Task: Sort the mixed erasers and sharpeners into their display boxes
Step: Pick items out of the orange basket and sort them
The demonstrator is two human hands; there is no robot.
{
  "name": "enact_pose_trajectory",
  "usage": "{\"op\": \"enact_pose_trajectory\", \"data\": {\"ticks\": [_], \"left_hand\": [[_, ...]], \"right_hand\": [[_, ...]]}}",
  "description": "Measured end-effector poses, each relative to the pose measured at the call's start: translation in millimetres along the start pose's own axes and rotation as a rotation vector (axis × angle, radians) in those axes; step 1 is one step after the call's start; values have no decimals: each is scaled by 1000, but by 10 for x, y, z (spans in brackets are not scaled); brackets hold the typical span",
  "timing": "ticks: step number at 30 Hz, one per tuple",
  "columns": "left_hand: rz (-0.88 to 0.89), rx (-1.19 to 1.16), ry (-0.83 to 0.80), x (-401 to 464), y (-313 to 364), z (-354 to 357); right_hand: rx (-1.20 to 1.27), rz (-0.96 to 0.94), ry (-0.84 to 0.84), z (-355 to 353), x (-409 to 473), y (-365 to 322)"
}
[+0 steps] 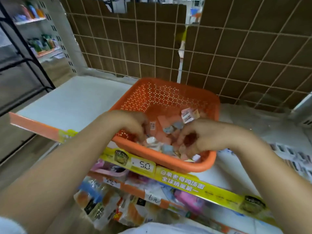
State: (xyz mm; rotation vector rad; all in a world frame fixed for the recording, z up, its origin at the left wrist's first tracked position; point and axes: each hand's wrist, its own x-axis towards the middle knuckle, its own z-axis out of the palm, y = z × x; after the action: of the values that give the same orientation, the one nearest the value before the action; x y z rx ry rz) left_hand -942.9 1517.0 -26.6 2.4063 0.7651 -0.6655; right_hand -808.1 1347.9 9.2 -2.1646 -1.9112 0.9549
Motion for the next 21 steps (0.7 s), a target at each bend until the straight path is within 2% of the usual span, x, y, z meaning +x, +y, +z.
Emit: {"op": "enact_pose_trajectory", "data": {"ticks": [5,12,17,21], "left_hand": [[1,101,40,-19,5,-24],[-2,-15,72,-101,16,4],[96,-4,309,-235,16,4],[266,-226,461,-330,19,-2]], "right_hand": [[3,66,-43,-5,72,-32],[-43,84,-25,19,83,-50],[103,12,177,45,16,-20],[376,-119,393,88,-57,31]]}}
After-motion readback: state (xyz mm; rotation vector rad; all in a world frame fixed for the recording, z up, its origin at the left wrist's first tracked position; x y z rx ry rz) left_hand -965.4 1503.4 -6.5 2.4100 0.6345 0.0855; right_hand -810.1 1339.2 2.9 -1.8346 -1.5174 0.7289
